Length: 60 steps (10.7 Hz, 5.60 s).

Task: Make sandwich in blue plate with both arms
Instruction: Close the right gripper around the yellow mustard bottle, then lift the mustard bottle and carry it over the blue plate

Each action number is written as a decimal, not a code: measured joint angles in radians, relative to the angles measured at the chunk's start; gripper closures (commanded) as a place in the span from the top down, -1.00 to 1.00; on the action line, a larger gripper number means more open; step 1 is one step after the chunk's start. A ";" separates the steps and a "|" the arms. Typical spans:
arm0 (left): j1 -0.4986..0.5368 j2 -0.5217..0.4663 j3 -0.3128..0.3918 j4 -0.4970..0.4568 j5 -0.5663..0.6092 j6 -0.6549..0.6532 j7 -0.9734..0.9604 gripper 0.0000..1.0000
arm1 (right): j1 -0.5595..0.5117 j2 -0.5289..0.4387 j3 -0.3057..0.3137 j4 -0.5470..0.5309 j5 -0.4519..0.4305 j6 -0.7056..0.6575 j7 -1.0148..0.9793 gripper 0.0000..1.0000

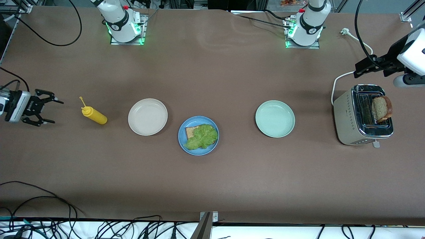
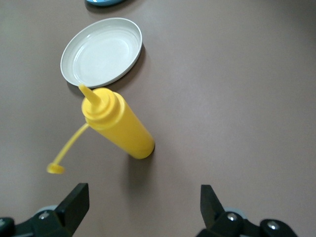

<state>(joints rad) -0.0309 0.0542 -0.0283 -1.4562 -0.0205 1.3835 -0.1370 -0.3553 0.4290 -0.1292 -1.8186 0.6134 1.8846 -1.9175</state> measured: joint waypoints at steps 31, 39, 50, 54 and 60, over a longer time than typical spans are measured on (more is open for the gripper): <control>-0.001 0.000 -0.042 0.001 0.000 0.000 -0.051 1.00 | -0.049 0.310 0.061 0.001 0.400 -0.189 -0.638 -0.58; 0.000 0.000 -0.041 0.001 0.000 0.000 -0.051 1.00 | 0.110 0.124 0.062 0.005 0.116 -0.090 -0.115 -0.57; 0.002 0.000 -0.037 0.001 0.000 0.000 -0.051 1.00 | 0.589 0.034 -0.059 0.171 -0.537 -0.111 0.649 -0.58; 0.005 0.000 -0.031 0.001 0.000 0.000 -0.051 1.00 | 0.819 0.083 -0.062 0.288 -0.797 -0.178 0.946 -0.58; 0.005 0.000 -0.027 0.001 0.000 0.000 -0.051 1.00 | 1.096 0.179 -0.064 0.367 -1.117 -0.208 1.154 -0.57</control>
<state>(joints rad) -0.0255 0.0543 -0.0555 -1.4555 -0.0205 1.3835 -0.1884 0.7409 0.6078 -0.1931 -1.4513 -0.5037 1.6765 -0.7635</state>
